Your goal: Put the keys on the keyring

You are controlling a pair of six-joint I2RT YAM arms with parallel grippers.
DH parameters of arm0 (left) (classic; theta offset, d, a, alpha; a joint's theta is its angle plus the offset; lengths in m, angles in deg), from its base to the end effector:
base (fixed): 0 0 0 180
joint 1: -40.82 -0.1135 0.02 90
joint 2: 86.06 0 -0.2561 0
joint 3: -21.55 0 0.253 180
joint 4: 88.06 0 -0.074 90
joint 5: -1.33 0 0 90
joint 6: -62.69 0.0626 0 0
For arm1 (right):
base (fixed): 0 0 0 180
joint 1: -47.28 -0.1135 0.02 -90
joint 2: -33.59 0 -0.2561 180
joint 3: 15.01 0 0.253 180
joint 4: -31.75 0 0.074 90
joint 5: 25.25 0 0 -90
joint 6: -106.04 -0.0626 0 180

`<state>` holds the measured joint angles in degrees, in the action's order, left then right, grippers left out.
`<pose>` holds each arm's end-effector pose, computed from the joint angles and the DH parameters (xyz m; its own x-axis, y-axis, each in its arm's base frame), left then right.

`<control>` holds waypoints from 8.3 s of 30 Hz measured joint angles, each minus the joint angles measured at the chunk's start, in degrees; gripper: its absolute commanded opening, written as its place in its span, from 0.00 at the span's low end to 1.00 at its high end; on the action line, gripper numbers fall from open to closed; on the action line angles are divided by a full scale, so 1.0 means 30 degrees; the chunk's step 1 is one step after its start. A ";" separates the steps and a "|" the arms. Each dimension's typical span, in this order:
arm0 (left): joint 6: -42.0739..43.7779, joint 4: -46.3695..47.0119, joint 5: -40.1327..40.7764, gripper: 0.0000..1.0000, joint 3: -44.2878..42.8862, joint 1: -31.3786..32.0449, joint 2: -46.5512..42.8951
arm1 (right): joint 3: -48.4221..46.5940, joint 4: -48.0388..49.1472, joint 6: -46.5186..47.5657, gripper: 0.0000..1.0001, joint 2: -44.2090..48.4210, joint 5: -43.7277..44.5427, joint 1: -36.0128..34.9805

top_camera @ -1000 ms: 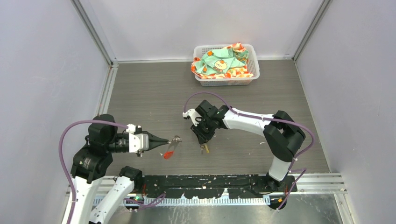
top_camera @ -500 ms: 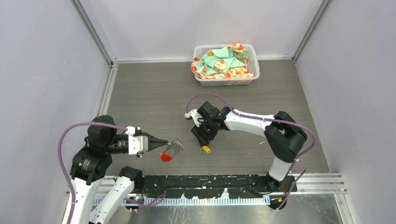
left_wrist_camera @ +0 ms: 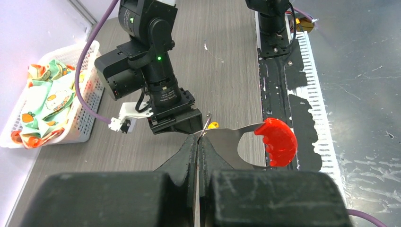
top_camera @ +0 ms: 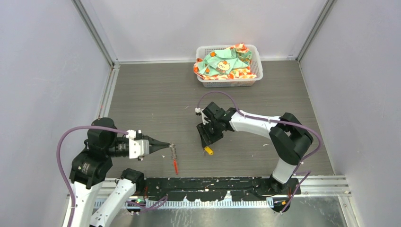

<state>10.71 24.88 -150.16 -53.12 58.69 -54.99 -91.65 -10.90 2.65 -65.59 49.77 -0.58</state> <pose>0.0585 -0.0766 0.3788 0.2643 0.2237 -0.9381 0.9532 0.0878 0.2894 0.2235 0.2711 0.1473 -0.7752 -0.5233 -0.3539 -0.6266 0.7082 0.3254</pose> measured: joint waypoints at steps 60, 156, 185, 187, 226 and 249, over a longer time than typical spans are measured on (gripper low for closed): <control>0.0838 -0.0262 0.0007 0.00 0.0000 0.0000 -0.0248 | 0.1005 0.0889 -0.7715 0.01 -0.0175 0.4473 -0.1610; 0.0918 -0.0605 0.0357 0.00 0.0000 0.0000 -0.0743 | 0.1821 0.0714 -0.7125 0.01 0.3861 1.1234 -0.4503; 0.0459 -0.0605 0.0357 0.00 0.0000 0.0000 -0.0758 | -0.0364 0.3497 -0.3075 0.30 -0.1902 0.2769 -0.4510; 0.0466 -0.0605 0.0357 0.00 0.0000 0.0000 -0.0823 | -0.0393 0.3497 -0.2994 0.41 -0.1887 0.2805 -0.4510; -0.0583 -0.0525 0.0860 0.00 -0.1144 0.0000 -0.0525 | 0.4546 0.4648 -0.7919 0.57 0.6164 0.6739 -0.3963; -0.0597 -0.0517 0.1151 0.00 -0.1144 0.0000 -0.0525 | 0.2987 0.5253 -0.8378 0.41 0.1122 0.6368 -0.6186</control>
<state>8.92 23.33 -146.71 -56.55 58.69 -56.56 -82.69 4.86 -22.48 -62.22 68.87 -19.14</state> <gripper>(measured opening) 0.010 0.407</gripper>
